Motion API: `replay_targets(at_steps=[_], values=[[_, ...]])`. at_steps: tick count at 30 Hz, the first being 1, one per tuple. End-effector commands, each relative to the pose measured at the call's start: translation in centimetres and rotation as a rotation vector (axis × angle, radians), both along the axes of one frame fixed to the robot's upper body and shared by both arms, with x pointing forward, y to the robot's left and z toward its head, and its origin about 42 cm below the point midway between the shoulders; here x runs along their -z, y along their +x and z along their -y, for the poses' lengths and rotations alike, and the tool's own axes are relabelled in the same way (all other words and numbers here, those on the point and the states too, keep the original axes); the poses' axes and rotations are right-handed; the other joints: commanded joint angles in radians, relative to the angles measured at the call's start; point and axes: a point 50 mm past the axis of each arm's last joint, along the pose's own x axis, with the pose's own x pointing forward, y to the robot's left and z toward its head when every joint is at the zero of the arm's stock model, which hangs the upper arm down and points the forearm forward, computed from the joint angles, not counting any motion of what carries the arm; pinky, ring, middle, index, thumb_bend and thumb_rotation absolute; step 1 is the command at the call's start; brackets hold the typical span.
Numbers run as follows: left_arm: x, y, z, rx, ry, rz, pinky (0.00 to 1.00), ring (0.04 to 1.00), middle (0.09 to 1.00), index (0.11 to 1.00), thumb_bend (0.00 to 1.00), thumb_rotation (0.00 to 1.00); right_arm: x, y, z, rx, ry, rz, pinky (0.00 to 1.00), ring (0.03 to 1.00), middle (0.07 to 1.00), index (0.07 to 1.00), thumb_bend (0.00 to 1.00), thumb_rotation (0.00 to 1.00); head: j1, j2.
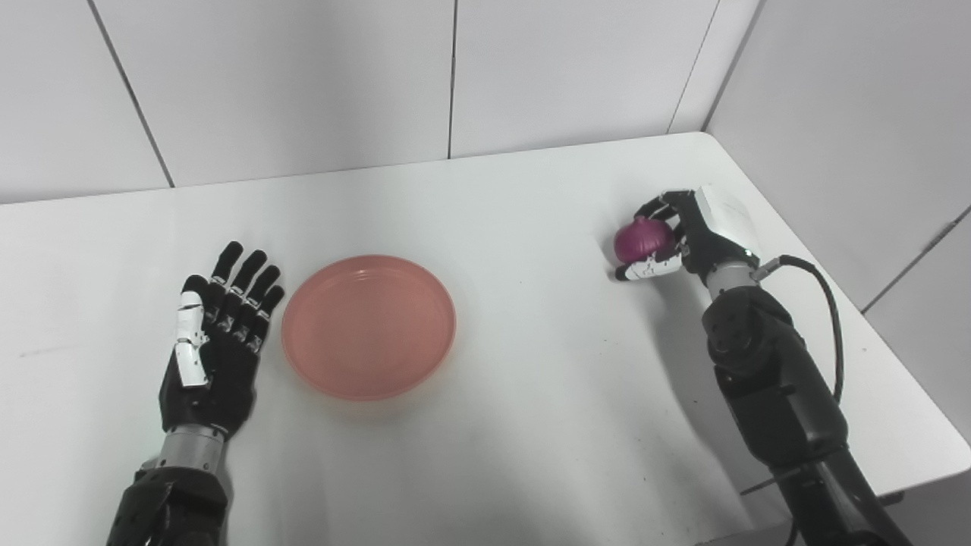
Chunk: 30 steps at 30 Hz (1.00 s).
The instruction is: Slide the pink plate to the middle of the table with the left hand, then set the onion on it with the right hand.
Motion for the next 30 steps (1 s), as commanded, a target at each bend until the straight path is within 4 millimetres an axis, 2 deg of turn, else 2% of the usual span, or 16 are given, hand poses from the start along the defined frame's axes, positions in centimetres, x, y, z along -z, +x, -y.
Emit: replay_targets(at_steps=[1, 6, 13, 15, 22, 26, 30], values=[[2.0, -1.0, -0.1, -0.005, 0.008, -0.091, 0.96, 0.930, 0.924, 0.924, 0.41, 1.00, -2.6, 0.1, -0.4, -0.012, -0.018, 0.107, 0.27, 0.357, 0.438, 0.489, 0.53, 0.14, 0.001, -0.001], [2.0, -1.1, 0.2, -0.002, -0.001, -0.094, 0.96, 0.931, 0.926, 0.926, 0.42, 1.00, -4.5, -0.4, -2.4, -0.061, -0.038, 0.151, 0.29, 0.385, 0.464, 0.487, 0.51, 0.14, 0.009, -0.002], [1.9, -1.3, 0.6, -0.001, 0.009, -0.094, 0.95, 0.929, 0.924, 0.925, 0.42, 1.00, -6.2, -0.6, -4.5, -0.130, -0.044, 0.208, 0.32, 0.407, 0.490, 0.488, 0.51, 0.14, 0.023, -0.002], [1.9, -1.3, 0.7, -0.004, 0.010, -0.094, 0.95, 0.930, 0.926, 0.928, 0.42, 1.00, -6.5, -0.6, -5.0, -0.143, -0.049, 0.212, 0.28, 0.368, 0.455, 0.488, 0.51, 0.14, 0.028, -0.001], [1.8, -1.4, 1.2, -0.004, 0.015, -0.092, 0.95, 0.935, 0.933, 0.932, 0.42, 1.00, -7.0, -0.3, -6.8, -0.188, -0.058, 0.228, 0.32, 0.408, 0.490, 0.489, 0.51, 0.15, 0.050, -0.003], [1.9, -1.4, 1.5, -0.003, 0.016, -0.088, 0.96, 0.945, 0.944, 0.932, 0.42, 1.00, -7.3, -0.1, -8.4, -0.244, -0.057, 0.249, 0.28, 0.365, 0.458, 0.487, 0.51, 0.14, 0.069, -0.004], [1.9, -1.4, 1.9, -0.004, 0.019, -0.088, 0.96, 0.946, 0.945, 0.930, 0.43, 1.00, -7.4, 0.2, -9.7, -0.292, -0.058, 0.241, 0.27, 0.362, 0.459, 0.488, 0.51, 0.14, 0.092, -0.004]])
